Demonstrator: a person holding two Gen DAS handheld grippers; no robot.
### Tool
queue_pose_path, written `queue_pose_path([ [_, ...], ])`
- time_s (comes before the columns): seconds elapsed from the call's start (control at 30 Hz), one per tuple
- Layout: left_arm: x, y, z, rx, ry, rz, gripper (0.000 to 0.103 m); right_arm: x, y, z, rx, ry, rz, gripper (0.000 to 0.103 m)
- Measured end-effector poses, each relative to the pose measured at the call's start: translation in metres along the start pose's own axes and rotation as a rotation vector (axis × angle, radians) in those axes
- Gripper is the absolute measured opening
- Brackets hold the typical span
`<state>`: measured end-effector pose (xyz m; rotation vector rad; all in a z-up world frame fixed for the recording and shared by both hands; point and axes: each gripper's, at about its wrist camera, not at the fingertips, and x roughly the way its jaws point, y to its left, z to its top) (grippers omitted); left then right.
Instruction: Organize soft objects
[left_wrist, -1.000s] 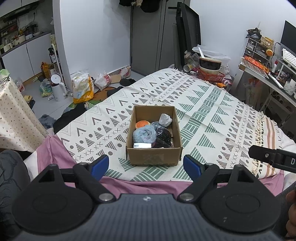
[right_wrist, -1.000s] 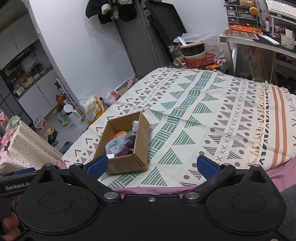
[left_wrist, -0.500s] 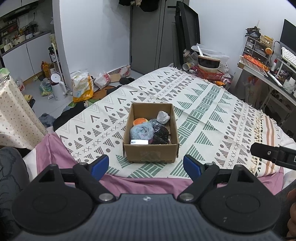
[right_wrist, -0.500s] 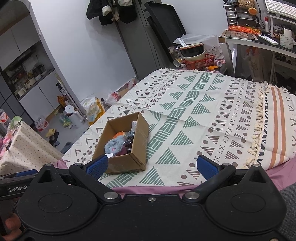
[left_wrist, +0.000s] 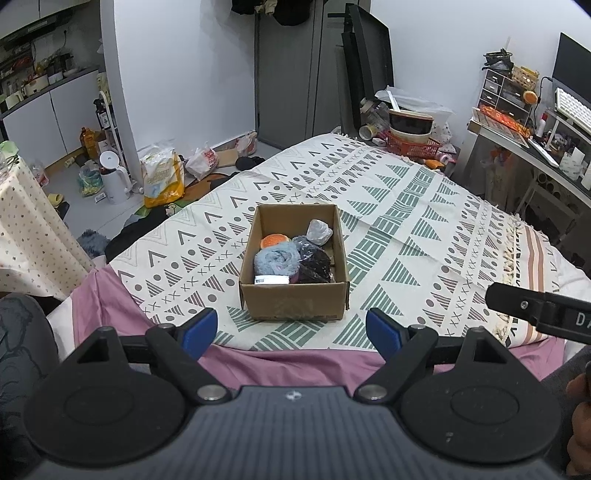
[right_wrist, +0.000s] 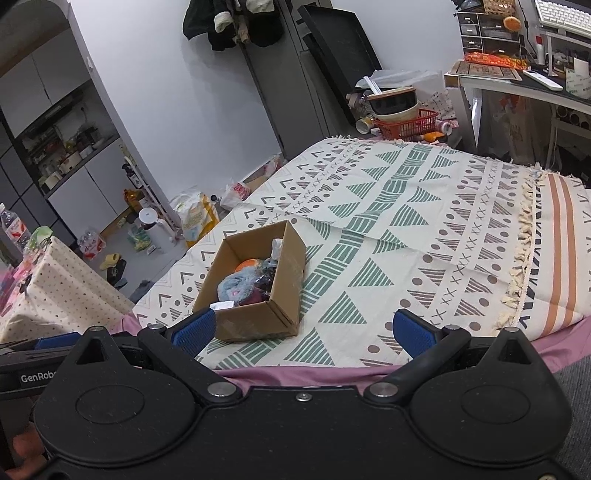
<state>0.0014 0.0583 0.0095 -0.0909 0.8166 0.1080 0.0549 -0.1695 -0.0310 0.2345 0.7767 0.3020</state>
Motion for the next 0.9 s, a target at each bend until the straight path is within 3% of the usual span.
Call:
queue_pose_path([
  [0.9, 0.020, 0.006, 0.008, -0.001, 0.005, -0.020, 0.086, 0.023, 0.013, 0.001, -0.015, 0.012, 0.025, 0.103],
])
